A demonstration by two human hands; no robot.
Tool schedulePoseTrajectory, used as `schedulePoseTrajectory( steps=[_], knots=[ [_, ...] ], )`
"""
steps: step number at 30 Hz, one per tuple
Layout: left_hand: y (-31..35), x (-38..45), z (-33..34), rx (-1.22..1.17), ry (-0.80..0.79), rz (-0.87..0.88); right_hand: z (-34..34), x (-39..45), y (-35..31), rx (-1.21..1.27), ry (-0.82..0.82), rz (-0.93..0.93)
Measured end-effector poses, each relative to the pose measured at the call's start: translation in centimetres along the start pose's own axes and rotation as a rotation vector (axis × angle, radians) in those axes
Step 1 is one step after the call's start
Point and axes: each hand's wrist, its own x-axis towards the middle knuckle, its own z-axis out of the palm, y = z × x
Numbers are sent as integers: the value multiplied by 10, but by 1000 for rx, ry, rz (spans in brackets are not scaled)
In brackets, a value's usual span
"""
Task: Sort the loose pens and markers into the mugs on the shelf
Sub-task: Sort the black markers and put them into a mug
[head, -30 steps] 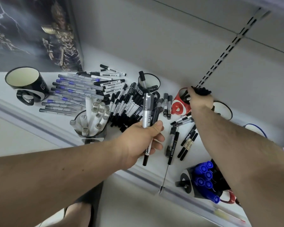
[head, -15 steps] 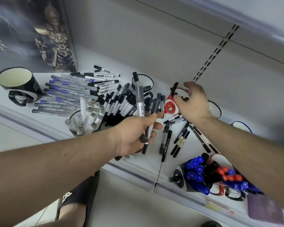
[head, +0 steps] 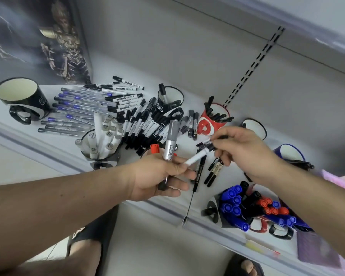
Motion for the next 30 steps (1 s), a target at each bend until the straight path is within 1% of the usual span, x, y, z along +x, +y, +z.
schedulePoseTrajectory(
  steps=[3, 4, 5, 6, 8, 9, 13, 15, 17, 19, 20, 22, 23, 24, 25, 26, 28, 29, 30],
  knots=[
    [-3, 9, -2, -72, 123, -6, -14, 3, 13, 110, 112, 15],
    [-2, 14, -3, -105, 152, -2, -18, 4, 15, 145, 194, 2],
    [0, 18, -3, -116, 166, 3, -24, 7, 15, 159, 310, -21],
    [2, 21, -2, -108, 176, 11, -32, 14, 14, 121, 447, -50],
    [7, 28, -2, -60, 193, 32, -50, 38, 10, -41, 677, -86],
    [8, 29, -2, -27, 198, 38, -59, 54, 9, -103, 734, -92],
    [9, 33, -4, 55, 175, 42, -70, 113, 19, -378, 768, -20],
    [9, 35, -6, 53, 184, 18, -64, 135, 27, -462, 741, 16],
    [11, 34, -7, -8, 193, -21, -54, 151, 35, -509, 628, 86],
    [10, 33, -9, -48, 184, 9, -46, 160, 39, -501, 542, 171],
    [9, 31, -10, -43, 181, 40, -43, 162, 37, -496, 540, 200],
    [7, 28, -15, -16, 180, 92, -32, 157, 25, -457, 602, 143],
    [7, 27, -17, -7, 176, 112, -23, 152, 16, -427, 618, 62],
    [7, 26, -19, -8, 174, 127, -12, 144, 6, -407, 592, -22],
    [7, 26, -20, -13, 170, 143, 0, 135, -3, -357, 522, -78],
    [8, 26, -20, -18, 163, 161, 13, 122, -12, -279, 410, -101],
    [9, 27, -20, -1, 152, 208, 37, 94, -29, -105, 143, -65],
    [9, 27, -19, 26, 153, 230, 47, 82, -35, -65, 45, -47],
    [10, 27, -19, 56, 162, 247, 55, 73, -39, -75, -14, -60]
  ],
)
